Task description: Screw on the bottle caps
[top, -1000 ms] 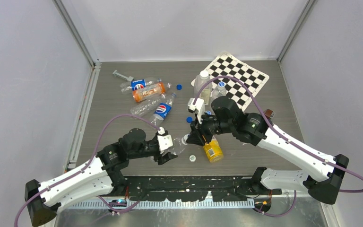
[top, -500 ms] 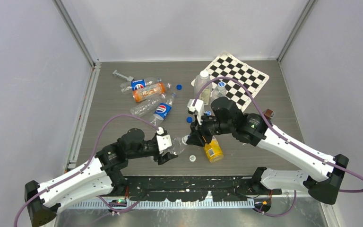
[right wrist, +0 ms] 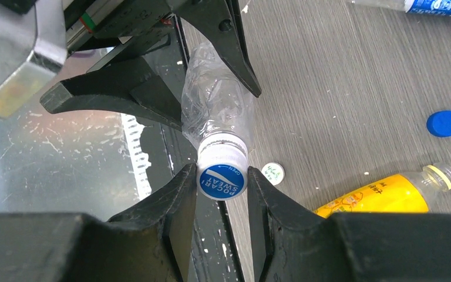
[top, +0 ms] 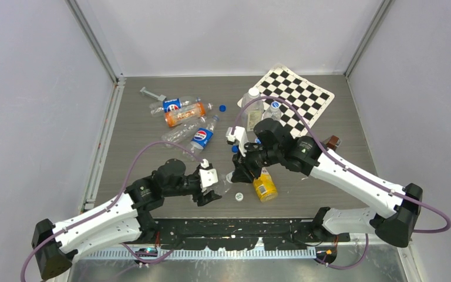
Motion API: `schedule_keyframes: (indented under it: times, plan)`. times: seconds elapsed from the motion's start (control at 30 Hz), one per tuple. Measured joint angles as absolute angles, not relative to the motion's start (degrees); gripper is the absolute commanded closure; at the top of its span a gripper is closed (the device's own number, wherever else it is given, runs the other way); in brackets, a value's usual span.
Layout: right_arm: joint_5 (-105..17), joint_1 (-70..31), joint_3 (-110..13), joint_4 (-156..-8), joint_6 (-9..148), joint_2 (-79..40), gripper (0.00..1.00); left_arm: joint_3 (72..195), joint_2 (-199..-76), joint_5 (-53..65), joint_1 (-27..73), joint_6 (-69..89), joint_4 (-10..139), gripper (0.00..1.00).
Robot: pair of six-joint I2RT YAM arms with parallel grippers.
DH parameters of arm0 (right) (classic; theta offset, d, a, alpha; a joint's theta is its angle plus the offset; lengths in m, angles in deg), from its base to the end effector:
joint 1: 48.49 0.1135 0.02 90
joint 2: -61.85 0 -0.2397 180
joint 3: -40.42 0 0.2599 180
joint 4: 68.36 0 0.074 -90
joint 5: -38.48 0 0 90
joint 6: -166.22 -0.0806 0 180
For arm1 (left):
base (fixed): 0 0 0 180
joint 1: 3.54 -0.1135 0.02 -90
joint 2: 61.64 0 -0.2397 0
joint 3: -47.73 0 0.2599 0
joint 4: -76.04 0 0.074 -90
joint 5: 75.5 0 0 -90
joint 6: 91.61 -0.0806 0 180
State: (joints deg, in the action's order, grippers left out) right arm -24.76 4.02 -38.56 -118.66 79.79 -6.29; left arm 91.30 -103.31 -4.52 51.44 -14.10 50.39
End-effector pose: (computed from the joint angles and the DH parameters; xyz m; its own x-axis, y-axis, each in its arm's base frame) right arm 0.1530 0.2591 0.2921 -0.3288 -0.5200 -0.7884 -0.9424 0.2357 0.2375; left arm 0.1152 -0.2101 0.2210 -0.0212 0.3865 -0.9220 0.9730 0.2198 0.0698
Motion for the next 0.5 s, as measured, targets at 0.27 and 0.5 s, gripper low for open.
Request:
schedule_keyframes:
  times: [0.27, 0.5]
  plan:
    - [-26.8, 3.0, -41.5, -122.3, 81.1, -9.1, 0.99, 90.8, -107.4, -2.0, 51.5, -14.1, 54.6, 1.0]
    - [-28.2, -1.3, -43.1, -122.2, 73.5, -11.6, 0.99, 90.8, -111.0, 4.2, 51.5, -13.8, 59.8, 1.0]
